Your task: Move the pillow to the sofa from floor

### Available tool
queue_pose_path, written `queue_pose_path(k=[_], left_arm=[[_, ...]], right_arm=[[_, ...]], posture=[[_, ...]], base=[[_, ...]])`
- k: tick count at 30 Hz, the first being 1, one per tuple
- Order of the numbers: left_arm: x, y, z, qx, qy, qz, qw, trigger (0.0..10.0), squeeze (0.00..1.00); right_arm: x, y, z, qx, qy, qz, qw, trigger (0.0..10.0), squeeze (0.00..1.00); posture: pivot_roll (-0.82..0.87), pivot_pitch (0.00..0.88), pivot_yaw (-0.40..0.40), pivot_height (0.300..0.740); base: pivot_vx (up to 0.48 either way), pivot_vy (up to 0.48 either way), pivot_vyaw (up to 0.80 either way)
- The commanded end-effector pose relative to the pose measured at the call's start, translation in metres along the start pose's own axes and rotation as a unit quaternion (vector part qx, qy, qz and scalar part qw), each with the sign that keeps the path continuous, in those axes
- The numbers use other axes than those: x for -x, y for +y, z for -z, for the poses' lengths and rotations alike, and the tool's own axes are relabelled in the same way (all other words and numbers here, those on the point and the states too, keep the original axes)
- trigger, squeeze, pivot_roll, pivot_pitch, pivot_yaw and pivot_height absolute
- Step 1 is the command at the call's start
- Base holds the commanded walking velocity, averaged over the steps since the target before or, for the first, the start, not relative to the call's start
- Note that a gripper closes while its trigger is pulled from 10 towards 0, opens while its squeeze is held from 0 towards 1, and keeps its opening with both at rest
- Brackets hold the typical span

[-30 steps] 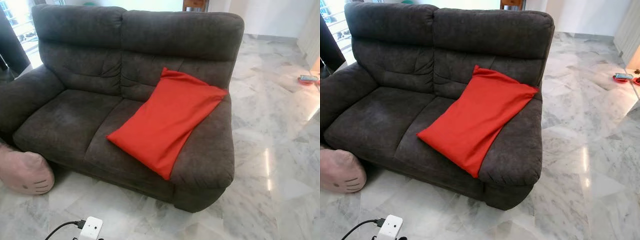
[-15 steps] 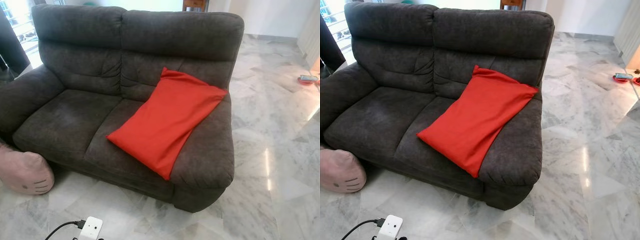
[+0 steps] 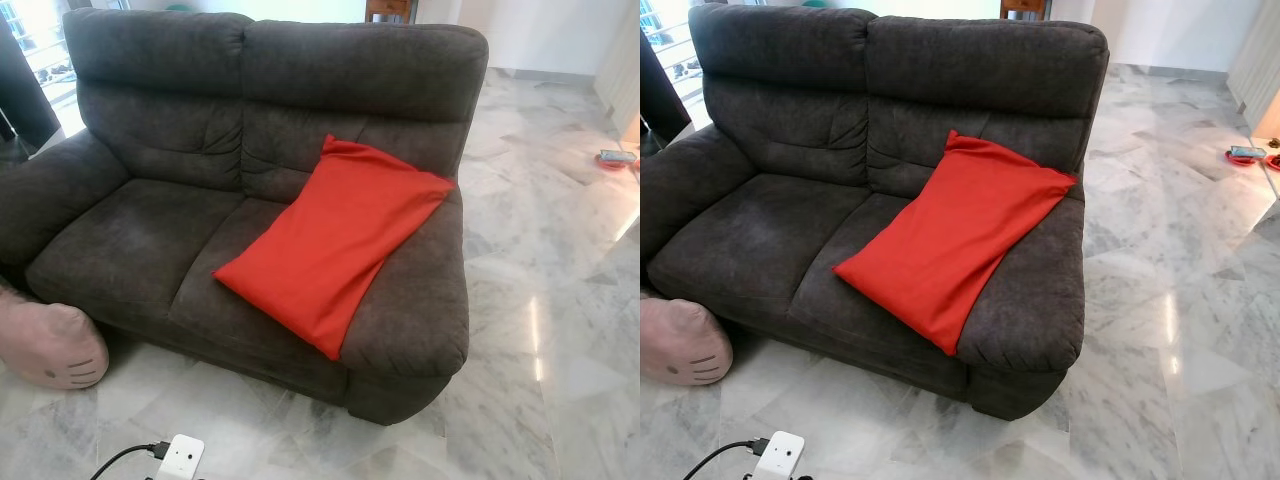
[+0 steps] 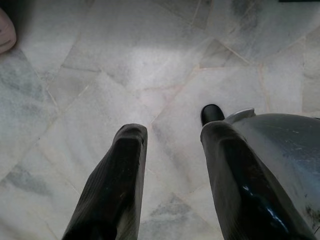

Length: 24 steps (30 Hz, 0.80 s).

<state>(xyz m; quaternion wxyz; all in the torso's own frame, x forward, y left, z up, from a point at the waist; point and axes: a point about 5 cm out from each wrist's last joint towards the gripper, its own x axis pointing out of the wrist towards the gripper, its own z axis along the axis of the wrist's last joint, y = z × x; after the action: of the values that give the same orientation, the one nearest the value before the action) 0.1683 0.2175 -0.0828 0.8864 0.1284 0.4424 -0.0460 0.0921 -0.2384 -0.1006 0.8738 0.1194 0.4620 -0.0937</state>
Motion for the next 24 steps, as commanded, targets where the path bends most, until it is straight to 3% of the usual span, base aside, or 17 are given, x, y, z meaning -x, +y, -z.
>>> queue_pose_path(k=[1,6,12,16,24], left_arm=[[0.0015,0.0022,0.0059,0.007,0.011,-0.003,1.0,10.0,0.0],[0.0016,0.0021,0.0068,0.013,0.014,-0.004,1.0,10.0,0.0],[0.0016,0.0022,0.0071,0.014,0.015,-0.004,1.0,10.0,0.0],[0.0017,0.0022,0.0072,0.014,0.016,-0.004,1.0,10.0,0.0],[0.0016,0.002,0.0071,0.014,0.015,-0.004,1.0,10.0,0.0]], right_arm=[[-0.0001,0.0007,0.0003,-0.003,0.001,-0.002,1.0,10.0,0.0],[-0.0001,0.0003,0.0006,-0.001,0.003,-0.001,1.0,10.0,0.0],[0.0,0.0,0.0008,-0.004,0.002,0.003,1.0,10.0,0.0],[0.0001,0.0001,0.0013,-0.007,0.004,0.004,1.0,10.0,0.0],[0.0001,-0.0005,0.0014,-0.004,0.004,0.007,1.0,10.0,0.0]], posture=[[0.08,0.0,0.004,0.74],[0.08,0.0,0.003,0.74],[0.08,0.0,0.004,0.74],[0.08,0.0,0.005,0.74],[0.08,0.0,0.004,0.74]], base=[[0.0,0.0,0.0],[0.0,0.0,0.0],[0.0,0.307,0.0],[0.0,0.444,0.0],[0.0,0.48,-0.47]])
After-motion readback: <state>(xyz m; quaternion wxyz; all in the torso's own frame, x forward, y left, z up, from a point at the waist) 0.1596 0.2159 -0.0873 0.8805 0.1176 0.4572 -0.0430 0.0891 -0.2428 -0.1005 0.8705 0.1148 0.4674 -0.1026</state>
